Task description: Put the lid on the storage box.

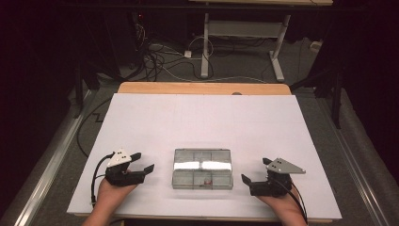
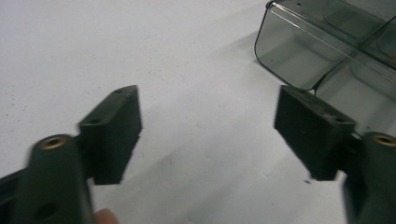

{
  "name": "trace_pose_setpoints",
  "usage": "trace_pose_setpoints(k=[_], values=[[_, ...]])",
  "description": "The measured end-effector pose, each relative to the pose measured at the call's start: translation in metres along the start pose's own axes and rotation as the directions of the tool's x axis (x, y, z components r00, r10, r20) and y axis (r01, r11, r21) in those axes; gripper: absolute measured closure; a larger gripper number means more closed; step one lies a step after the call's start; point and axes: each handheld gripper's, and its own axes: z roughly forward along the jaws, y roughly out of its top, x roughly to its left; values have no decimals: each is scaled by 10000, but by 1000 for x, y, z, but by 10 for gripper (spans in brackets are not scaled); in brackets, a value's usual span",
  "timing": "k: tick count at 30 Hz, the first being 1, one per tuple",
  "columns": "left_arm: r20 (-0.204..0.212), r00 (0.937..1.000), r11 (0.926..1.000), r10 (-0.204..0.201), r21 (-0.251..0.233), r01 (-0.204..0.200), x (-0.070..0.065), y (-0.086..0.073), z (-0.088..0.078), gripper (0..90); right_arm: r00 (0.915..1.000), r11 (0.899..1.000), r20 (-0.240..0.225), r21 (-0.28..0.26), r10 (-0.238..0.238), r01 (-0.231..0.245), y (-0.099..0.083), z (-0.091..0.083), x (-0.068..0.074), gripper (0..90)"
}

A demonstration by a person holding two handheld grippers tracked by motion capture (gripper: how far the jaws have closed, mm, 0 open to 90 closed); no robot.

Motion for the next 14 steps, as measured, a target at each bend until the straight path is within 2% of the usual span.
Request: trace_pose_setpoints(k=[5, 10, 14], values=[[-46, 10000, 10000, -79, 49, 79, -2, 4, 5, 0, 10000, 9999, 26, -151, 8, -7, -1, -4, 0, 5], [-100, 9999, 9999, -53, -122, 52, -4, 7, 5, 0, 10000, 9998, 74, -204, -2, 3, -3, -5, -1, 5], [-39, 10000, 10000, 18, -43, -18, -7, 8, 6, 0, 9999, 9997, 108, -247, 23, -20, -4, -7, 0, 5]])
